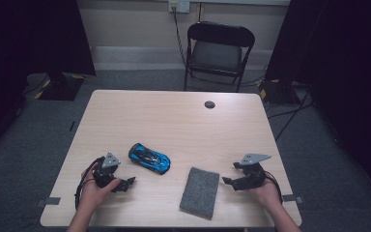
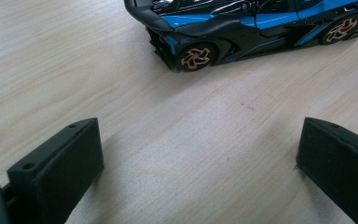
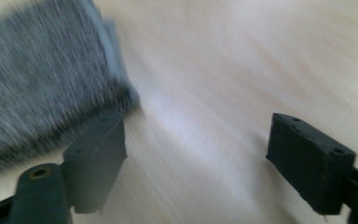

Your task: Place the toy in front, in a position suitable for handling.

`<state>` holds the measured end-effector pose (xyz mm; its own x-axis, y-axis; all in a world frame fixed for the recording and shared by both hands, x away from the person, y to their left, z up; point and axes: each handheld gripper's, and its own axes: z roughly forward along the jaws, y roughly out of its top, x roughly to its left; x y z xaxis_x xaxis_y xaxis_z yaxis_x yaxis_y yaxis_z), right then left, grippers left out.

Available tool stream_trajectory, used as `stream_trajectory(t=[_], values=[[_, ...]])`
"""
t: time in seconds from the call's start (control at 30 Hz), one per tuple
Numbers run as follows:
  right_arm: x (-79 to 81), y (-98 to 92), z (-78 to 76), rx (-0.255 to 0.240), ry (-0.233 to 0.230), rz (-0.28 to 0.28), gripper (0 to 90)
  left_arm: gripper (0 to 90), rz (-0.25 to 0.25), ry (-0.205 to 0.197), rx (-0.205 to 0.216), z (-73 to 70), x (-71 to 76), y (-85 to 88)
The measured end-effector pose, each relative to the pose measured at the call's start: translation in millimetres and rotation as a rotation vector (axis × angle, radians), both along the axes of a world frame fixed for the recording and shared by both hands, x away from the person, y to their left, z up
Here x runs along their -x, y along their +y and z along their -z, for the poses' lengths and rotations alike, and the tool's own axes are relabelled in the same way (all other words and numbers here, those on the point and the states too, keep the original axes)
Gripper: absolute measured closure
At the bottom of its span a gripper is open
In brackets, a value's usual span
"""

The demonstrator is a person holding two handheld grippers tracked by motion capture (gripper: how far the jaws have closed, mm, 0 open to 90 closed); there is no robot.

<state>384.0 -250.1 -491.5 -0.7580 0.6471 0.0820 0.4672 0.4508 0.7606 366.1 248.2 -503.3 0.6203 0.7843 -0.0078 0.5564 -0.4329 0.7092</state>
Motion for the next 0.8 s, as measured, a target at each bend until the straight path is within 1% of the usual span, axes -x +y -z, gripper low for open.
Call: stream_trajectory(t=[0.03,0.07,0.1,0.13,0.2,0.23,0.27,0.33,0.37,0.4,0.43,0.53,0.6,0.67,0.8], values=[[-2.4,-1.1,-5.2,-0.038,0.0,0.017,15.8,0.0,0.0,0.0,0.0,0.0,0.0,0.0],[-2.4,-1.1,-5.2,-0.038,0.0,0.017,15.8,0.0,0.0,0.0,0.0,0.0,0.0,0.0],[-8.1,1.2,-17.9,-0.042,-0.006,0.026,14.6,0.0,0.0,0.0,0.0,0.0,0.0,0.0],[-9.5,2.6,-21.5,-0.041,-0.01,0.019,15.5,0.0,0.0,0.0,0.0,0.0,0.0,0.0],[-13.4,7.6,-28.9,-0.054,-0.001,0.002,16.7,0.0,0.001,0.0,0.0,0.0,0.0,0.0],[-15.0,11.2,-31.9,-0.053,0.001,-0.002,19.3,0.0,0.0,0.0,0.0,0.0,0.0,0.0],[-16.9,14.9,-34.4,-0.051,0.003,-0.021,21.6,0.0,0.0,0.0,0.0,0.0,0.0,0.0],[-20.6,23.5,-38.2,-0.07,0.001,-0.053,20.7,0.0,0.0,0.0,0.0,0.0,0.0,0.0],[-22.4,27.9,-40.4,-0.076,-0.001,-0.059,18.7,0.0,0.0,0.0,0.001,0.0,0.0,0.0],[-24.0,32.2,-42.6,-0.077,-0.004,-0.063,19.5,0.0,0.0,0.0,0.0,0.0,0.0,0.0],[-25.4,36.5,-44.7,-0.066,-0.007,-0.07,20.0,0.0,0.0,0.0,0.001,0.0,0.0,0.0],[-29.2,49.3,-49.8,-0.054,-0.011,-0.1,19.4,0.0,0.0,0.0,0.0,0.0,0.0,0.0],[-31.1,57.3,-51.9,-0.05,-0.013,-0.12,20.1,0.0,0.0,0.0,0.001,0.0,0.0,0.0],[-32.8,65.3,-52.8,-0.034,-0.016,-0.131,19.0,0.0,0.0,0.0,0.0,0.0,0.0,0.0],[-36.9,77.9,-53.4,-0.039,-0.009,-0.145,18.7,0.0,0.0,0.0,0.0,0.0,0.0,0.0]])
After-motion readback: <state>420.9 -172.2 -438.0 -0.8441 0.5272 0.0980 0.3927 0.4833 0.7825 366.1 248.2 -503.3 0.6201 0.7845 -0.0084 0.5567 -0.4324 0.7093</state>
